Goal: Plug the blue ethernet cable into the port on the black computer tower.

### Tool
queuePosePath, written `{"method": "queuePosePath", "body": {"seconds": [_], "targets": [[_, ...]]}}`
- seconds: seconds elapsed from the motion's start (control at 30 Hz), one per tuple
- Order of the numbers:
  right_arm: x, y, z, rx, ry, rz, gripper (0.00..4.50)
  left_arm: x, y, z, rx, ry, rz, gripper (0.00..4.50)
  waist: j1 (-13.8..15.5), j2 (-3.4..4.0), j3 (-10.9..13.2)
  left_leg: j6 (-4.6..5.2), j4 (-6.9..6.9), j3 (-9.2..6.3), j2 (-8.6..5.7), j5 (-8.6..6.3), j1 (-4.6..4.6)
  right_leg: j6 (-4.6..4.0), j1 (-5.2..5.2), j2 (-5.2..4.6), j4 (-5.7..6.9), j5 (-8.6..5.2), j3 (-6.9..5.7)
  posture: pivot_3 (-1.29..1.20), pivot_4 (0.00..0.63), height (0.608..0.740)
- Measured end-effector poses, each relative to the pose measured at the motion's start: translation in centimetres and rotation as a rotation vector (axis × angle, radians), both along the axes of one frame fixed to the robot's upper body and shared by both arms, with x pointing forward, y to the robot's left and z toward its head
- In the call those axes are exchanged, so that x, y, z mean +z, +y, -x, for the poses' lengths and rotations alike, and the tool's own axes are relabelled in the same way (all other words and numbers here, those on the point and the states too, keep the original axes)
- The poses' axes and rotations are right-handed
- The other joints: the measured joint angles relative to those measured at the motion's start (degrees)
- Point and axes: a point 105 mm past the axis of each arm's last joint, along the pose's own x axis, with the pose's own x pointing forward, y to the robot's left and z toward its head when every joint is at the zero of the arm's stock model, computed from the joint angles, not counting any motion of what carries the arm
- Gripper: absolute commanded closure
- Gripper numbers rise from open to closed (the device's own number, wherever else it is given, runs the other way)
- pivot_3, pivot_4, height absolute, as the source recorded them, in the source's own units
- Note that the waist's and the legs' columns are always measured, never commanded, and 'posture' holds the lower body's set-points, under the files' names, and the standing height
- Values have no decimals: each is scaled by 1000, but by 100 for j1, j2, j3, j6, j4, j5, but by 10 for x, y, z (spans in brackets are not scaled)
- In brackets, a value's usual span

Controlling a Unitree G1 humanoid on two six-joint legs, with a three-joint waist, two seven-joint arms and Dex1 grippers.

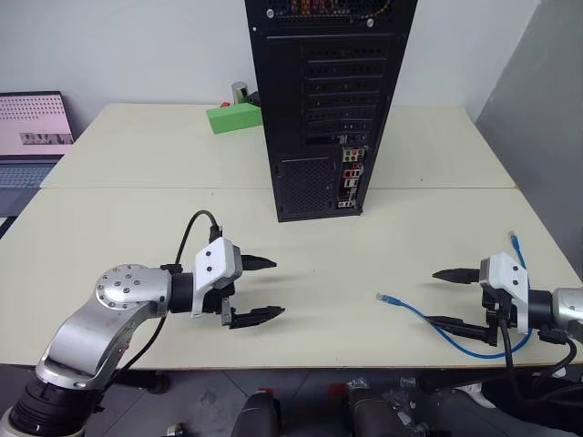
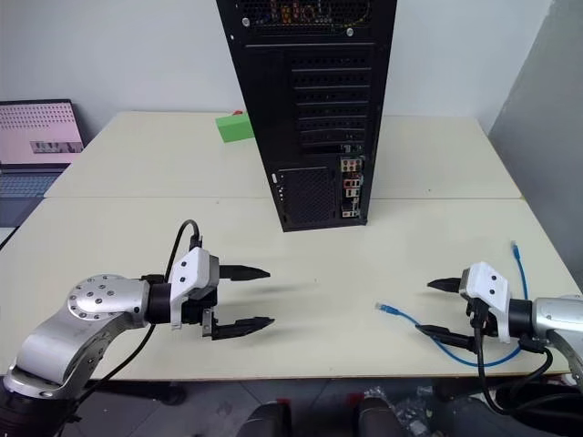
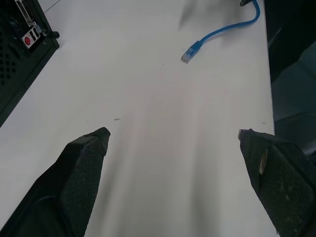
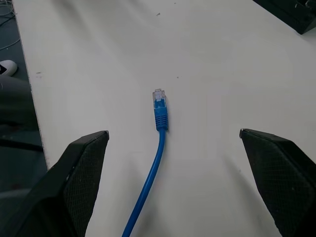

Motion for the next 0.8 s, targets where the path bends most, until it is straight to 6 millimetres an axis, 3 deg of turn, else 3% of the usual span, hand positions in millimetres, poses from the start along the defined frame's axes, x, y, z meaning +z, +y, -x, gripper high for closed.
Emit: {"method": "queuePosePath", "body": {"seconds": [0.4, 0.63, 0.8], "targets": [[0, 0, -1, -8, -4, -2, 0, 2, -2, 0, -10, -3, 10, 40, 3, 0, 0, 0, 0, 0, 0, 0, 0, -1, 0, 0, 0, 1, 0, 0, 150, 740], [-3, 11, -6, -56, -33, -39, 0, -4, -20, 0, -73, -22, -5, 40, 16, -2, -1, 0, 2, 0, -1, 0, -1, 0, 0, 0, 0, 1, 0, 0, 150, 740], [-18, 20, -12, -85, -15, -22, 0, -7, -33, 2, -123, -28, -8, 40, 24, -2, -1, 0, 2, 0, -1, 0, -2, -2, -1, 1, 1, 2, 1, 0, 150, 740]]}}
